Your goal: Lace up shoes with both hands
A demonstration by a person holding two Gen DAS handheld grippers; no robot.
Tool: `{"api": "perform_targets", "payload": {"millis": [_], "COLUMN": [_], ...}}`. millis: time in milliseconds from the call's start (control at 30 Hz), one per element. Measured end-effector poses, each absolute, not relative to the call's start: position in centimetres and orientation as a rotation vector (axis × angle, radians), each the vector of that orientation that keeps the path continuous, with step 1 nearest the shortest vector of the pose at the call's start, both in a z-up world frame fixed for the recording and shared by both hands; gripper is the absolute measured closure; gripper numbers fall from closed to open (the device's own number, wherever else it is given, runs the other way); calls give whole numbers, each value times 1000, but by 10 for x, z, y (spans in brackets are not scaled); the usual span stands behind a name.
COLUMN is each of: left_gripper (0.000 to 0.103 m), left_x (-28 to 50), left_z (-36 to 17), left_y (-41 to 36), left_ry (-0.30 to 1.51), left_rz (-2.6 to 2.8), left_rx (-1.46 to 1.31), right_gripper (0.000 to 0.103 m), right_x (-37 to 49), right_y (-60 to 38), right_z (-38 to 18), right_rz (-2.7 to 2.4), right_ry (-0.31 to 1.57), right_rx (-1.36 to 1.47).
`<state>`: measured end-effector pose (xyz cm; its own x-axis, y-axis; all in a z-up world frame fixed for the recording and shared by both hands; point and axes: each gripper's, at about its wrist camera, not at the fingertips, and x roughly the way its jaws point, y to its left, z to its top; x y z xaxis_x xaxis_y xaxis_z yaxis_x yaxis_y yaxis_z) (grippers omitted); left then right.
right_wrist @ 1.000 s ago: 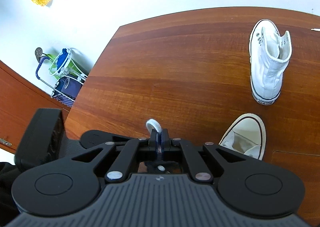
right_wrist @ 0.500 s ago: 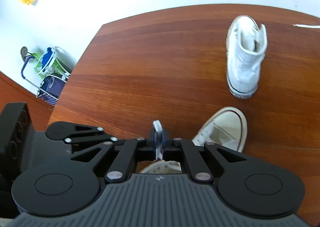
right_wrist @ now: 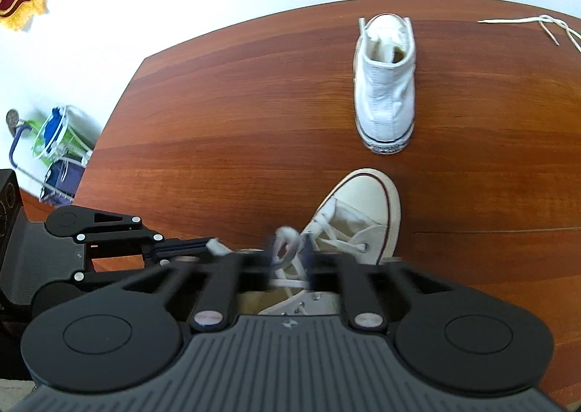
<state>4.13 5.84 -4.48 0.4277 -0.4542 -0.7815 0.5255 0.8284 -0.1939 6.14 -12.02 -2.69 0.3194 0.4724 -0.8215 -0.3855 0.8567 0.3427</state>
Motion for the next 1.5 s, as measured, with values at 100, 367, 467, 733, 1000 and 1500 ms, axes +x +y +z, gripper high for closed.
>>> {"api": "perform_targets", "payload": {"millis": [100, 367, 467, 733, 1000, 1500], "left_gripper": [101, 101, 101, 95, 76, 70], "left_x": [45, 54, 55, 51, 41, 32], "left_z": [-51, -59, -59, -51, -31, -15], "left_y": [65, 82, 88, 81, 63, 34], "left_ry": [986, 1025, 1026, 1024, 1018, 1008], "left_rz": [-597, -511, -496, -540, -655, -732], "left_rx": [72, 27, 29, 63, 60, 108], "right_gripper": [60, 60, 60, 60, 60, 62], "right_x": [61, 56, 50, 35, 21, 10], "right_y": [-128, -159, -178, -211, -230, -222], "right_z": [-28, -37, -45, -59, -75, -100], "right_rz": [542, 431, 354, 238, 188, 185], "right_ry": [1108, 1117, 1135, 1162, 1196, 1222], "right_rx": [110, 144, 131, 86, 46, 24]}}
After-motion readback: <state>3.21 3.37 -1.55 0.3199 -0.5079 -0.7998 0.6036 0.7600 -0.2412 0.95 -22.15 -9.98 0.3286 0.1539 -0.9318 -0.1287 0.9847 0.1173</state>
